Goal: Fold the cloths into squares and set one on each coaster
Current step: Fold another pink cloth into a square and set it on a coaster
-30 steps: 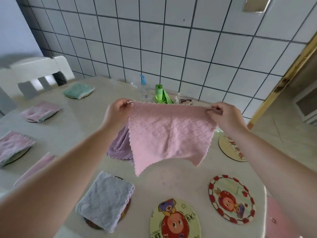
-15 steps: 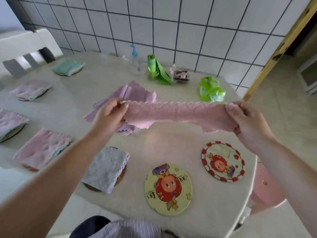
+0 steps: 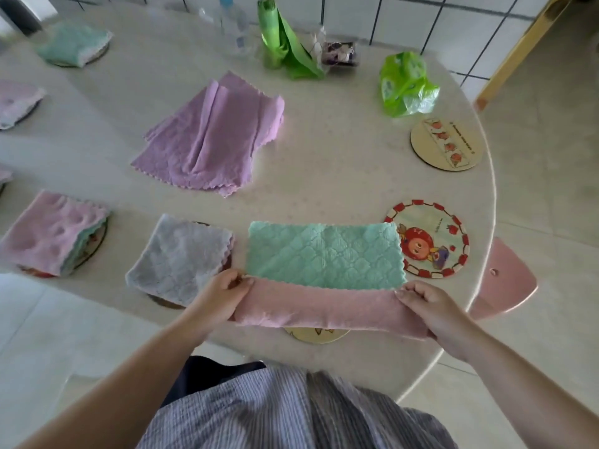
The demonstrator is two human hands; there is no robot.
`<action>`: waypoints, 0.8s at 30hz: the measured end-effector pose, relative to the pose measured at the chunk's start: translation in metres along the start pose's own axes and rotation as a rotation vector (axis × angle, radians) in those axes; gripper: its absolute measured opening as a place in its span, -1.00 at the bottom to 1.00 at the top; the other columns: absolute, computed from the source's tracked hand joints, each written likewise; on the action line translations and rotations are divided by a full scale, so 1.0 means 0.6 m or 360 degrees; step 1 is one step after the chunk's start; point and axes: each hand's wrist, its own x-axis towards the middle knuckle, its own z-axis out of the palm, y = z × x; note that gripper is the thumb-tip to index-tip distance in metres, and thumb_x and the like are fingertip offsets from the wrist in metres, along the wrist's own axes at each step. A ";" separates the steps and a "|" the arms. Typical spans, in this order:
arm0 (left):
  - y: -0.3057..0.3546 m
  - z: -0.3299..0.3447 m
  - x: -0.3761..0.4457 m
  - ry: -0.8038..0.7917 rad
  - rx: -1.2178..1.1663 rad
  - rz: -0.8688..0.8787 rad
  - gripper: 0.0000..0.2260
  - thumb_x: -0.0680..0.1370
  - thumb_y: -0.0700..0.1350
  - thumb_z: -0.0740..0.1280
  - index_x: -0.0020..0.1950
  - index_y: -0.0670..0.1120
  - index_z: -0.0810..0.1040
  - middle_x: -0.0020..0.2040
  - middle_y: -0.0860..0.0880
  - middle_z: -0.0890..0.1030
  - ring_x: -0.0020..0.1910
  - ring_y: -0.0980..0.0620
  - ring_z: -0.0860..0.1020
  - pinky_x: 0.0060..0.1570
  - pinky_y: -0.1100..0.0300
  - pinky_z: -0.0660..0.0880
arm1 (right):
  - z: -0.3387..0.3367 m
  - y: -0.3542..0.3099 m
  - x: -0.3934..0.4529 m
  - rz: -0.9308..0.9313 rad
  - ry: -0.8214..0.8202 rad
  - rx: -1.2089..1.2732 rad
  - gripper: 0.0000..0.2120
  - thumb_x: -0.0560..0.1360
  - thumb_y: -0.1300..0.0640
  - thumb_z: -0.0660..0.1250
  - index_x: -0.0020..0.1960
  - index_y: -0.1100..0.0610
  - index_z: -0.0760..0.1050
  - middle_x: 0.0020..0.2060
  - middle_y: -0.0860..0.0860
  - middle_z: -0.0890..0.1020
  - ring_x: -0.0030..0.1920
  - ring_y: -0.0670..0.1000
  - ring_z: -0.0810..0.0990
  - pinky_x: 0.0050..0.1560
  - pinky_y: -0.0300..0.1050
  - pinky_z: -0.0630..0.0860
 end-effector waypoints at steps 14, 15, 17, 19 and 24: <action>0.068 0.007 0.098 0.0407 -0.0052 0.0039 -0.92 0.57 -0.19 0.18 0.05 -0.08 0.38 -0.15 -0.04 0.51 -0.36 -0.01 0.44 -0.45 0.17 0.34 | -0.008 -0.101 0.120 -0.0320 0.0406 -0.0591 -0.88 0.57 0.05 0.20 -0.08 0.03 0.48 -0.41 -0.07 0.48 -0.45 -0.07 0.36 -0.43 -0.20 0.25; 0.068 0.007 0.101 0.0440 0.0006 0.0049 -0.94 0.56 -0.22 0.17 -0.01 -0.09 0.39 -0.19 -0.06 0.50 -0.36 -0.03 0.43 -0.44 0.16 0.32 | -0.008 -0.102 0.124 -0.0317 0.0420 -0.0617 -0.87 0.57 0.05 0.19 -0.08 0.04 0.48 -0.42 -0.09 0.47 -0.47 -0.08 0.34 -0.45 -0.21 0.22; 0.069 0.008 0.105 0.0457 0.0094 0.0088 -0.86 0.53 -0.28 0.15 -0.14 -0.08 0.44 -0.28 -0.06 0.49 -0.37 -0.04 0.41 -0.41 0.15 0.29 | -0.007 -0.106 0.129 -0.0305 0.0434 -0.0659 -0.86 0.57 0.05 0.18 -0.05 0.06 0.48 -0.42 -0.09 0.47 -0.48 -0.08 0.34 -0.46 -0.22 0.21; 0.073 0.008 0.106 0.0434 0.0113 0.0132 -0.76 0.52 -0.32 0.14 -0.21 -0.06 0.50 -0.35 -0.06 0.50 -0.43 -0.02 0.37 -0.41 0.16 0.25 | -0.005 -0.109 0.133 -0.0286 0.0434 -0.0708 -0.85 0.57 0.05 0.17 -0.02 0.07 0.48 -0.39 -0.09 0.50 -0.48 -0.08 0.35 -0.46 -0.23 0.21; 0.087 0.005 0.109 0.0380 0.0159 0.0272 -0.69 0.58 -0.27 0.12 0.17 -0.01 0.55 -0.08 -0.02 0.60 -0.54 0.07 0.40 -0.49 0.19 0.35 | -0.005 -0.116 0.139 -0.0250 0.0427 -0.0772 -0.86 0.57 0.06 0.18 0.00 0.09 0.48 -0.39 -0.12 0.51 -0.49 -0.09 0.35 -0.49 -0.23 0.22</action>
